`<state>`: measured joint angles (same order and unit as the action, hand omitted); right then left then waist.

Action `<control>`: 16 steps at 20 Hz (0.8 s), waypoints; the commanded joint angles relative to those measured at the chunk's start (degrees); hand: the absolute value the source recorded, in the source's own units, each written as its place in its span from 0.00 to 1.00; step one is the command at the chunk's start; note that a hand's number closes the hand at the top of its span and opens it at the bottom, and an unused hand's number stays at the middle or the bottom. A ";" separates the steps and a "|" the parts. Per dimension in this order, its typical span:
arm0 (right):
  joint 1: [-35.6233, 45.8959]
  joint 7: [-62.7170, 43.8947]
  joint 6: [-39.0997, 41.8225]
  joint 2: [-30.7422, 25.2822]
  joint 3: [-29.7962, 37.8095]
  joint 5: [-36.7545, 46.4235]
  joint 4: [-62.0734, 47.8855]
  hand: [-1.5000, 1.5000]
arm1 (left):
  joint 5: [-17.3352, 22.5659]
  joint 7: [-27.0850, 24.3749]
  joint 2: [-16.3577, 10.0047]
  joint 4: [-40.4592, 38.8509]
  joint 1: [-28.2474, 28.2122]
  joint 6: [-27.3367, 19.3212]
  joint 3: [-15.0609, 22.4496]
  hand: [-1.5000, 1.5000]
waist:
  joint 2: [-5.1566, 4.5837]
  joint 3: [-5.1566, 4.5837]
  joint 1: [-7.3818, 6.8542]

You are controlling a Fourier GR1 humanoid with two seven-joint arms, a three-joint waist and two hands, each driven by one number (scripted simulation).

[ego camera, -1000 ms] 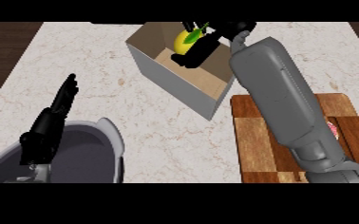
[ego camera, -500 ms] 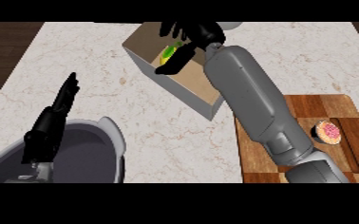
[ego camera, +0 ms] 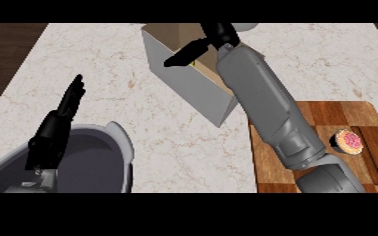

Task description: Pick the lemon from the cutting board and place it in the cardboard box

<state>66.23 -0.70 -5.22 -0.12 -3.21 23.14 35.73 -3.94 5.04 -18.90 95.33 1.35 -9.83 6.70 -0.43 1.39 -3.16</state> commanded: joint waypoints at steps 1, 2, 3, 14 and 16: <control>1.37 3.68 -5.40 0.12 6.92 -5.90 -1.48 0.00 | 0.60 2.80 0.36 -3.16 0.09 0.61 -0.29 0.50 | -0.76 -1.34 0.30; 2.24 3.43 -3.70 -0.08 9.08 -7.34 -1.87 0.00 | -0.65 2.14 2.28 -3.97 -0.91 -1.24 0.79 0.50 | -0.69 -1.35 0.90; 1.79 4.02 -5.81 0.12 9.33 -8.76 -1.44 0.00 | 0.71 1.94 0.63 -5.18 -0.55 0.02 -1.22 0.50 | -0.58 -1.38 0.89; -0.76 10.96 -1.03 -14.45 22.35 -16.76 -6.66 0.00 | 0.62 0.62 1.03 -6.07 -1.33 -0.47 -1.23 0.50 | -0.74 -1.37 2.09; 0.37 10.03 2.62 -19.08 25.19 -19.22 -8.26 0.00 | 0.61 1.61 -0.16 -2.95 -1.81 -0.37 -1.77 0.50 | -0.56 -1.33 1.59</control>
<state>67.27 8.29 -5.46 -13.36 18.21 6.52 29.89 -3.56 5.19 -19.48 96.05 -0.11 -10.39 5.80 -0.32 1.44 -1.75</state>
